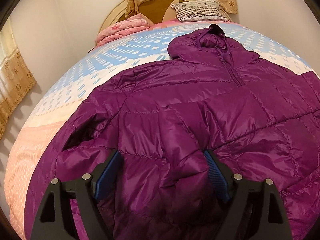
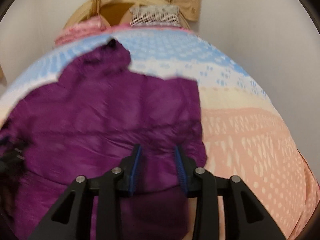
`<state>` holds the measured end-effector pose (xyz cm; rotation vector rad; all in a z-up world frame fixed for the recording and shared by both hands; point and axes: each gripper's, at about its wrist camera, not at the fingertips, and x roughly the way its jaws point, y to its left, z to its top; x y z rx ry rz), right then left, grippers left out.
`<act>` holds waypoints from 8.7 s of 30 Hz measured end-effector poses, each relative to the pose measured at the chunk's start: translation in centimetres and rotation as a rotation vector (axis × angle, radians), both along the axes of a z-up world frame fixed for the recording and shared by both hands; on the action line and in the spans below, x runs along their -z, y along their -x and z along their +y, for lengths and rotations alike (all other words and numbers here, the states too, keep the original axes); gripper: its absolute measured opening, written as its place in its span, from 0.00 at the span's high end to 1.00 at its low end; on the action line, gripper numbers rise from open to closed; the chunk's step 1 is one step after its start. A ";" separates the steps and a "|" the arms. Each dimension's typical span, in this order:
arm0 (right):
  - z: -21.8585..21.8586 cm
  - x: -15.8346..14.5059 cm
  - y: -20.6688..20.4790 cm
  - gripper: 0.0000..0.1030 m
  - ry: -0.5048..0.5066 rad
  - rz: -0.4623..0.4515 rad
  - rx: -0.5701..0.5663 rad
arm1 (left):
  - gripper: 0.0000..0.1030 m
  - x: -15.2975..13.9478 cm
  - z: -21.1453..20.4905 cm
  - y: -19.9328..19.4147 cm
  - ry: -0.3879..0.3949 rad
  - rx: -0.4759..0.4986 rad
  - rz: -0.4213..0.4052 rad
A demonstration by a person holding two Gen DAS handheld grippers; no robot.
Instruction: Fold large clothes
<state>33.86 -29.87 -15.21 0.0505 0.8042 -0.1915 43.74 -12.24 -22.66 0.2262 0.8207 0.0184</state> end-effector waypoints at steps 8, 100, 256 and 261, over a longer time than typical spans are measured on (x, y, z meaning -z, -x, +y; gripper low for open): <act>4.0 5.0 -2.8 0.58 -0.005 0.085 -0.093 | 0.07 0.1 0.8 -0.4 0.030 -0.024 0.021; 10.0 2.4 11.0 0.07 0.028 -0.086 -0.257 | 0.13 -7.1 27.6 22.8 0.341 -0.234 -0.109; 1.5 5.5 -2.9 0.79 -0.170 0.010 -0.012 | 0.01 0.0 7.5 -4.7 0.228 -0.045 0.056; 1.7 5.6 -2.9 0.79 -0.152 0.012 -0.010 | 0.01 0.0 7.4 -4.7 0.225 -0.046 0.055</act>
